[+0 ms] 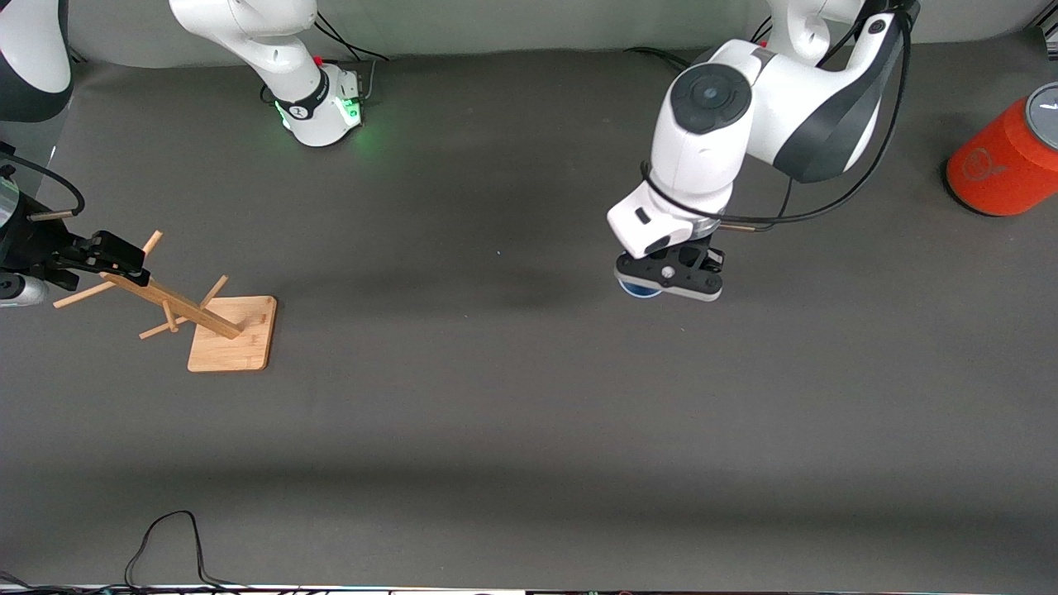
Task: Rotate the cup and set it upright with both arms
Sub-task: 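Rotate the cup upright and set it down with the left gripper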
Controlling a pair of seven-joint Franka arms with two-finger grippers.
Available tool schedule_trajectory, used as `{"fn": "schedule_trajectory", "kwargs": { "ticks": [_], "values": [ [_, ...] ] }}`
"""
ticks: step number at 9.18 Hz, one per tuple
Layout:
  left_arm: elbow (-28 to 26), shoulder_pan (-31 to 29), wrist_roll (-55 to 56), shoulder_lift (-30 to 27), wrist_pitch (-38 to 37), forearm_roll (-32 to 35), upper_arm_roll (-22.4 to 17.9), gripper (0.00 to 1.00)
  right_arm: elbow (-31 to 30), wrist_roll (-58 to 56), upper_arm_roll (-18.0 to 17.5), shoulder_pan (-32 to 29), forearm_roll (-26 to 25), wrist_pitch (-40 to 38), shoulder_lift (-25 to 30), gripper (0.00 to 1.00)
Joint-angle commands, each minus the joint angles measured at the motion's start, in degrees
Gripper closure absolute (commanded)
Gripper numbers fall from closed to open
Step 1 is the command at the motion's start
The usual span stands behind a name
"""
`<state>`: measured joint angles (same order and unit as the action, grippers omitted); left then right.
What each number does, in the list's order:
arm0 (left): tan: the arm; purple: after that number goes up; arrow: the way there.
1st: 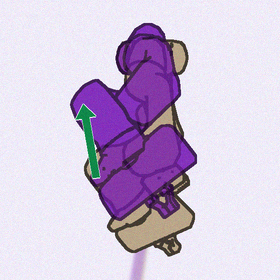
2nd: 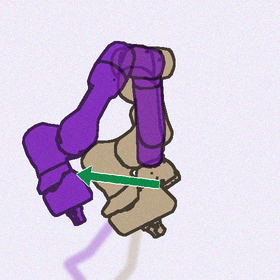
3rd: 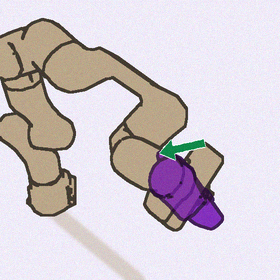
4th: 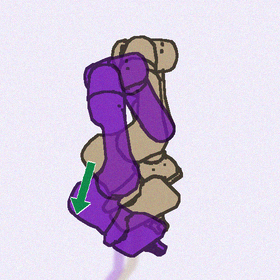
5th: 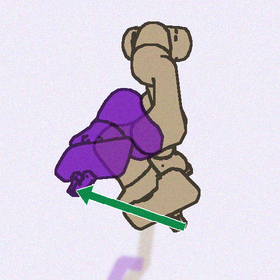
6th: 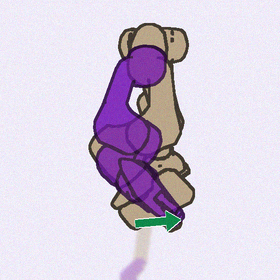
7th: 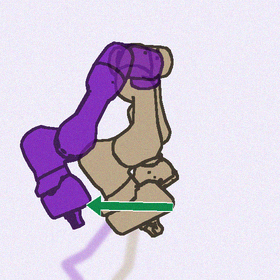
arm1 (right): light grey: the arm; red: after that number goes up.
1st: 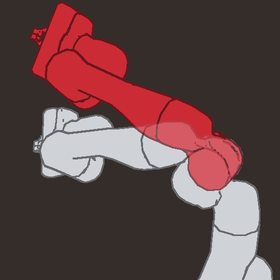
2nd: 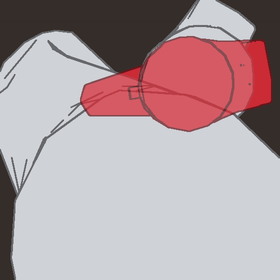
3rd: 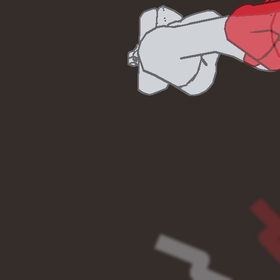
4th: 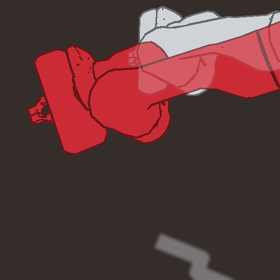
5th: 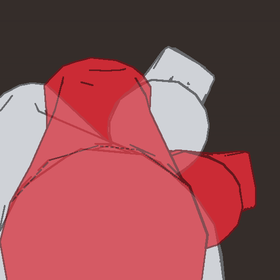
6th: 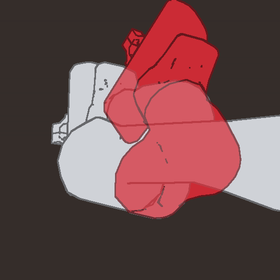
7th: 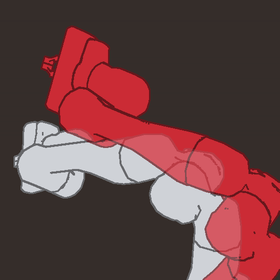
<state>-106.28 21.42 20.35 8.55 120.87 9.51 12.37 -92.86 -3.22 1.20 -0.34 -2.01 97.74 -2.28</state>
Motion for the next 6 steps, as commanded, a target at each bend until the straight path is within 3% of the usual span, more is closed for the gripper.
{"fn": "schedule_trajectory", "kwargs": {
  "ticks": [1, 3, 6],
  "values": [
    [-10.50, -0.85, 1.97, -1.36, 12.85, -0.38, 0.02, 1.00, 0.93, -1.44, -0.24, -0.45, 0.43, -0.27, -0.35, 0.00],
    [-12.62, -1.38, 6.18, 2.60, 19.37, 1.11, 0.02, 1.00, 0.84, -1.18, -0.24, -0.36, 2.61, -0.53, -0.09, 0.00],
    [-15.44, -0.86, 19.41, 9.10, 30.17, 10.05, 0.02, 1.00, 0.84, -0.56, -0.33, -0.27, 3.50, -3.17, 1.14, 0.00]
  ]
}}
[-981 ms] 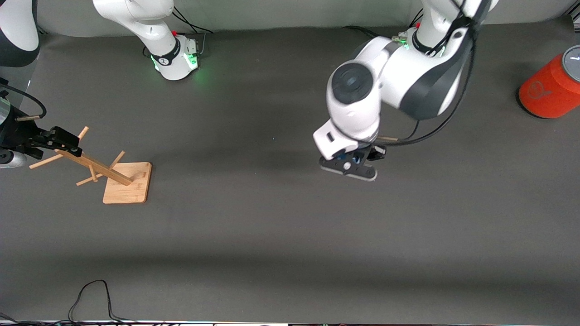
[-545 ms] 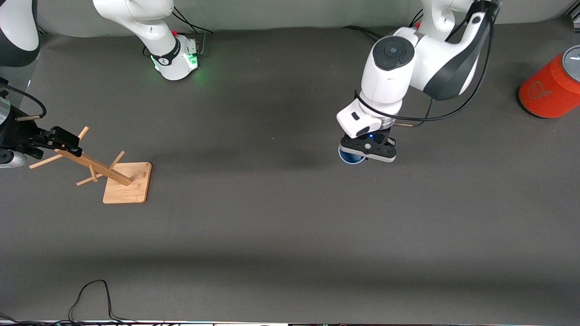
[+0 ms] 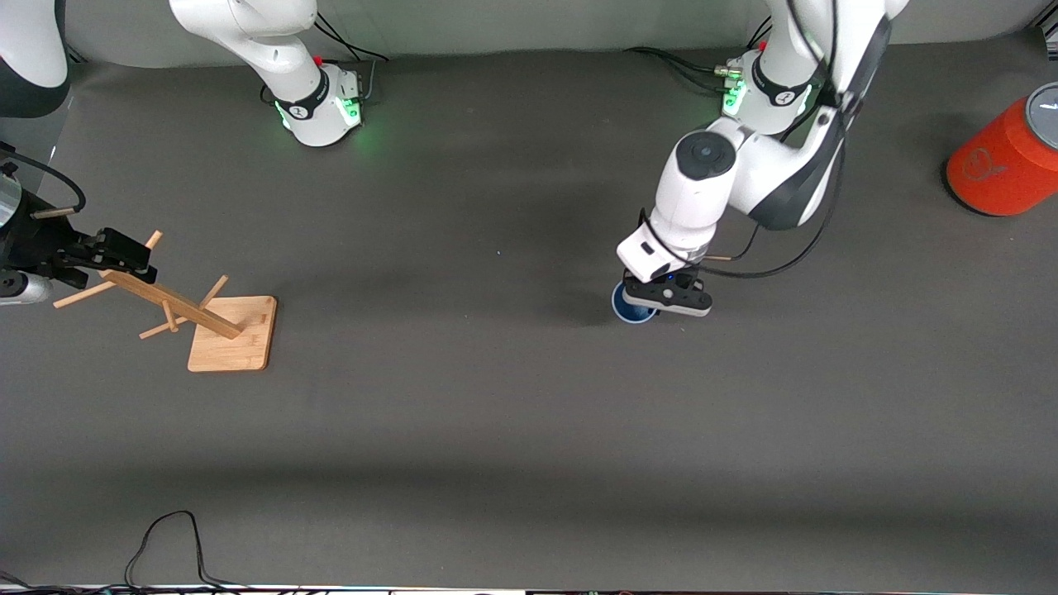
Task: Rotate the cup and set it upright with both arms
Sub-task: 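Rotate the cup upright and set it down with the left gripper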
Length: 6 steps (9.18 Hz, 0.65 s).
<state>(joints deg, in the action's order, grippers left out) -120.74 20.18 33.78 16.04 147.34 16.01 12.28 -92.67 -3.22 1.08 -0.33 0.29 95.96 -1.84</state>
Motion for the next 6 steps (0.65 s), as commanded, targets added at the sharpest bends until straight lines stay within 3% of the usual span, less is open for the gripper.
{"fn": "schedule_trajectory", "kwargs": {
  "ticks": [1, 2, 6],
  "values": [
    [-1.34, 0.13, 10.47, 3.71, 6.53, 8.37, 0.11, 1.00, 0.65, -0.56, -0.12, -0.28, 1.20, -2.26, 0.79, 0.00],
    [-1.34, -0.05, 13.04, 4.61, 7.86, 11.12, 0.11, 1.00, 0.73, -0.56, -0.03, -0.28, 1.20, -3.40, 0.70, 0.00],
    [-1.78, 0.30, 16.21, 5.23, 8.40, 11.32, 0.11, 1.00, 0.82, -0.47, 0.06, -0.37, 1.20, -4.12, 0.35, 0.00]
  ]
}}
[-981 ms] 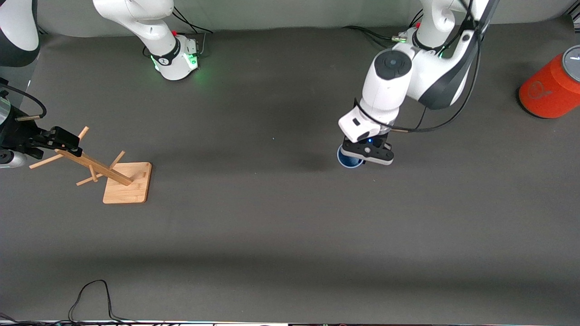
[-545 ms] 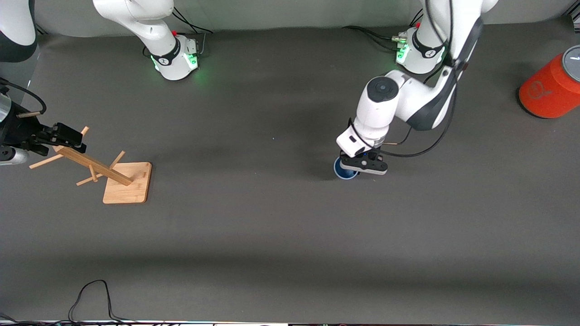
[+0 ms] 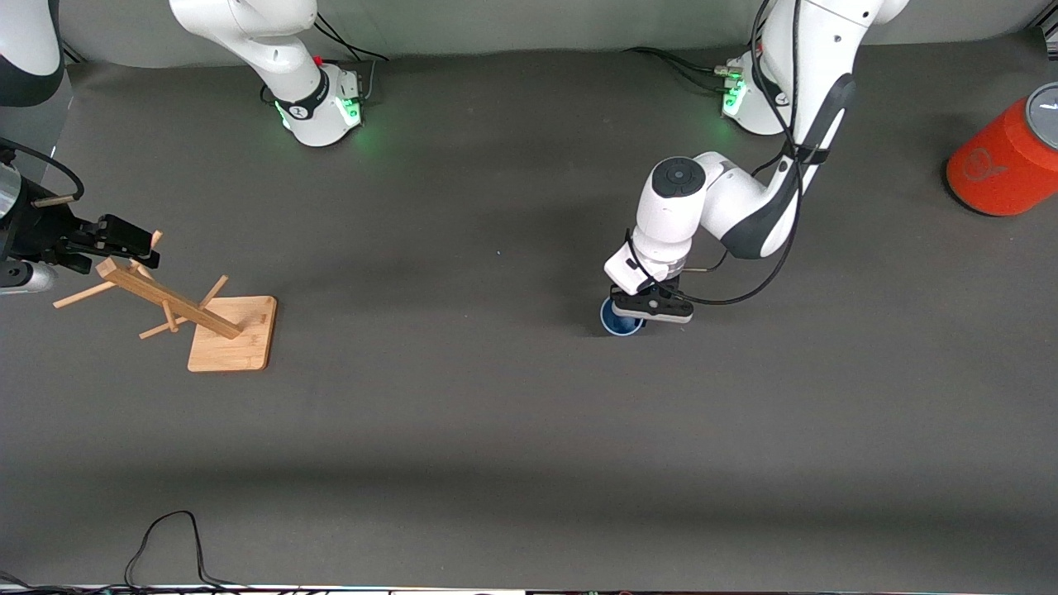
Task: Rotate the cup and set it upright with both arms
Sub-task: 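Rotate the cup upright and set it down with the left gripper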
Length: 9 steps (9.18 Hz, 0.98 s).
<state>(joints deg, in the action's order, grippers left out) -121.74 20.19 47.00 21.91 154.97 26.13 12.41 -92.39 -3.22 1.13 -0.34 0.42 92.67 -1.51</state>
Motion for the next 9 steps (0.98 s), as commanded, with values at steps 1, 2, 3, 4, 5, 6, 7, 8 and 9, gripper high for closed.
{"fn": "schedule_trajectory", "kwargs": {
  "ticks": [1, 2, 3, 4, 5, 6, 7, 8, 9],
  "values": [
    [-0.78, 0.03, 2.92, -0.64, 0.60, 1.20, -0.02, 0.80, 0.72, -0.48, -0.08, -0.36, 1.07, -0.83, 0.01, 0.00],
    [-0.78, -0.24, 2.58, -0.64, 0.51, 1.29, -0.02, 0.01, 0.63, -0.48, -0.08, -0.36, 1.07, -0.83, -0.07, 0.00],
    [-0.69, -0.24, 2.40, -0.99, -0.18, 1.29, -0.02, 0.00, 0.63, -0.56, -0.08, -0.36, 0.99, -0.83, -0.07, 0.00],
    [-0.26, -0.33, 2.48, -1.42, -0.36, 1.29, 0.06, 0.00, 0.54, -0.56, -0.08, -0.36, 0.98, -0.83, -0.16, 0.00],
    [0.10, -0.33, 2.31, -2.47, -1.76, 1.29, 0.07, 0.00, 0.63, -0.56, 0.01, -0.45, 0.98, -0.83, -0.07, 0.00],
    [1.67, -0.41, 2.22, -3.79, -5.69, 1.03, 0.24, 0.00, 0.63, -0.56, 0.01, -0.45, 0.98, -0.83, -0.07, 0.00],
    [4.03, -0.33, 1.87, -5.11, -11.12, 0.24, 0.68, 0.00, 0.54, -0.56, -0.08, -0.36, 0.98, -0.83, -0.16, 0.00],
    [5.97, -0.33, -0.22, -6.25, -15.44, -1.85, 1.03, 0.00, 0.54, -0.56, -0.16, -0.28, 0.98, -0.83, -0.42, 0.00],
    [7.99, -0.41, -6.68, -8.00, -18.88, -8.84, 0.95, 0.00, 0.54, -0.48, -0.16, -0.28, 0.98, -0.83, -0.51, 0.00]
  ]
}}
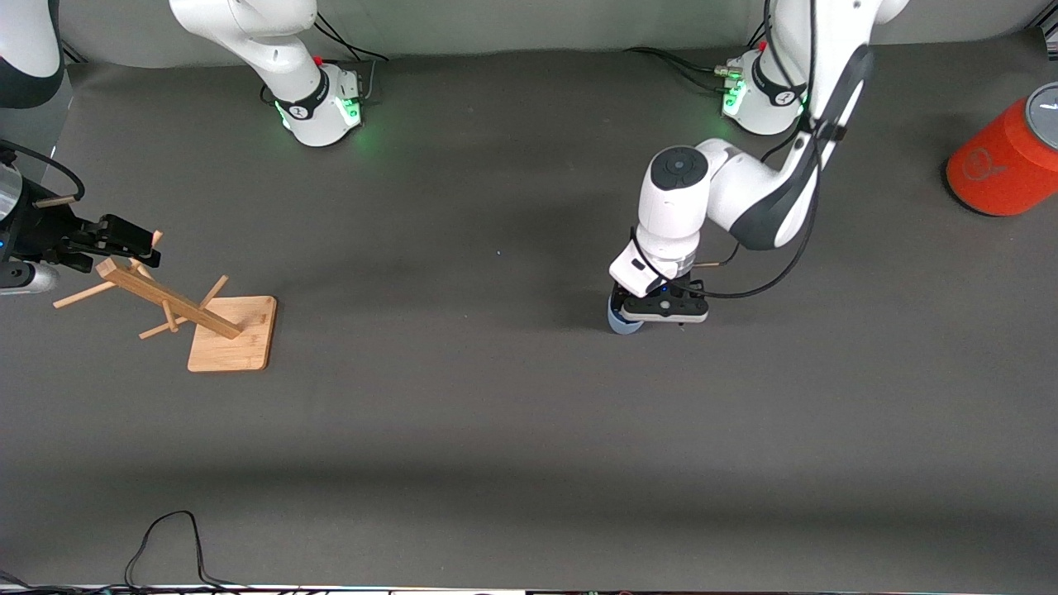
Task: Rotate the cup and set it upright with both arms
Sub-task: 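Rotate the cup upright and set it down with the left gripper, then open the left gripper and lift it off the cup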
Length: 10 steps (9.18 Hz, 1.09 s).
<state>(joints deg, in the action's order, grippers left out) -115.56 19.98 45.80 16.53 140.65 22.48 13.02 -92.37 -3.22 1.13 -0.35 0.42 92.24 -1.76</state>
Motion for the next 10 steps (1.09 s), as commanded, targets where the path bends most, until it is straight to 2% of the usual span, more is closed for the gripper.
{"fn": "schedule_trajectory", "kwargs": {
  "ticks": [1, 2, 4, 6, 7, 10],
  "values": [
    [5.66, -0.38, -13.03, -4.47, -11.29, -12.91, -0.01, 0.00, 0.52, -0.48, -0.17, -0.27, 0.98, -0.39, -0.17, 0.00],
    [10.83, -2.55, -17.11, -5.19, -19.71, -16.29, -0.01, 0.00, 0.52, -0.48, -0.17, -0.27, 0.98, -0.39, -0.17, 0.00],
    [19.29, -5.28, -19.69, -5.46, -32.84, -16.85, 0.16, 0.00, 0.52, -0.48, -0.17, -0.27, 0.98, -0.39, -0.17, 0.00],
    [20.64, -10.28, -27.82, -8.69, -39.11, -18.68, -0.44, 0.00, 0.52, -0.48, -0.17, -0.27, 0.98, -0.39, -0.17, 0.00],
    [20.56, -12.05, -30.48, -11.06, -43.05, -19.92, -2.97, 0.00, 0.52, -0.48, -0.17, -0.36, 0.98, -0.39, -0.26, 0.00],
    [20.03, -10.23, -45.68, -16.16, -51.50, -20.28, -17.89, 0.00, 0.52, -0.48, -0.08, -0.36, 0.89, -0.31, -0.26, 0.00]
  ]
}}
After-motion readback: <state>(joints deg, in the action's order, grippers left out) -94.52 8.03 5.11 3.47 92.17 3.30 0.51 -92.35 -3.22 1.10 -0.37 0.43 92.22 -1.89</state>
